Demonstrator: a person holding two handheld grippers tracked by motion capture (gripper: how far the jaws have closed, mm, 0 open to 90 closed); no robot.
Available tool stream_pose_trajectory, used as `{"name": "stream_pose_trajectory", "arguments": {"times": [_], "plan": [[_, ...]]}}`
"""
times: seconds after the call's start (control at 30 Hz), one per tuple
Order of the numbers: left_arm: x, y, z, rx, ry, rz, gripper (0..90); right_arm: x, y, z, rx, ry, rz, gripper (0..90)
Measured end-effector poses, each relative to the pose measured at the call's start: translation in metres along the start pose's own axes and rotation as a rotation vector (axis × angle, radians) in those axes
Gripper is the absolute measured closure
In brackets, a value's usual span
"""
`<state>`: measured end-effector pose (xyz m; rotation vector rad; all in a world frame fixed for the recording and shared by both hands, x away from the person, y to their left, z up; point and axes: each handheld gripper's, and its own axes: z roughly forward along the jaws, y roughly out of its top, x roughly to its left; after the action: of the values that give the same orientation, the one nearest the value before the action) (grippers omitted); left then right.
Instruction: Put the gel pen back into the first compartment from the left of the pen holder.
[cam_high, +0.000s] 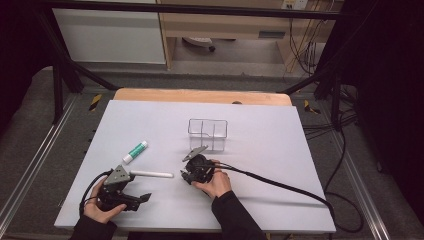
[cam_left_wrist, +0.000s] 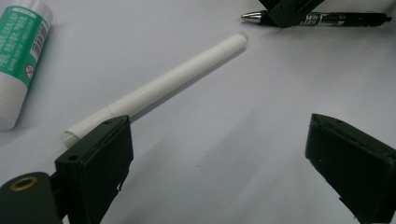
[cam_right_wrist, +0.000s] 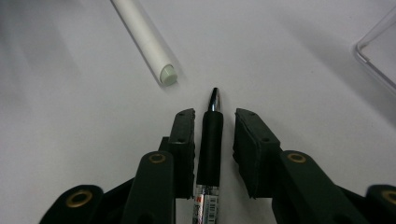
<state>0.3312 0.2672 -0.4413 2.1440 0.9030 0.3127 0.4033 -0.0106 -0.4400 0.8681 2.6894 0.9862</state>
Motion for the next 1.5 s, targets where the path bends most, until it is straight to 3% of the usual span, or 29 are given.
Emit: {"name": "stream_pose_trajectory", "arguments": {"times": [0.2, 0.27, 0.77, 1.1, 1.5], "plan": [[0.001, 0.000, 0.000, -0.002, 0.007, -0.005, 7.4, 0.000, -0.001, 0.001, 0.009, 0.008, 0.011, 76.9], [0.001, 0.000, -0.001, -0.004, 0.007, -0.005, 7.4, 0.000, -0.001, 0.001, 0.008, 0.000, 0.000, 77.6], [0.001, -0.001, 0.000, -0.001, 0.010, -0.005, 7.5, 0.000, -0.001, 0.000, 0.017, -0.005, 0.059, 80.9], [0.001, -0.001, 0.000, -0.002, 0.012, -0.001, 7.6, -0.002, 0.005, -0.017, 0.007, 0.016, 0.057, 81.2], [0.001, -0.001, -0.001, -0.006, 0.013, -0.002, 7.6, -0.005, 0.013, -0.050, -0.116, -0.023, 0.033, 81.1]]}}
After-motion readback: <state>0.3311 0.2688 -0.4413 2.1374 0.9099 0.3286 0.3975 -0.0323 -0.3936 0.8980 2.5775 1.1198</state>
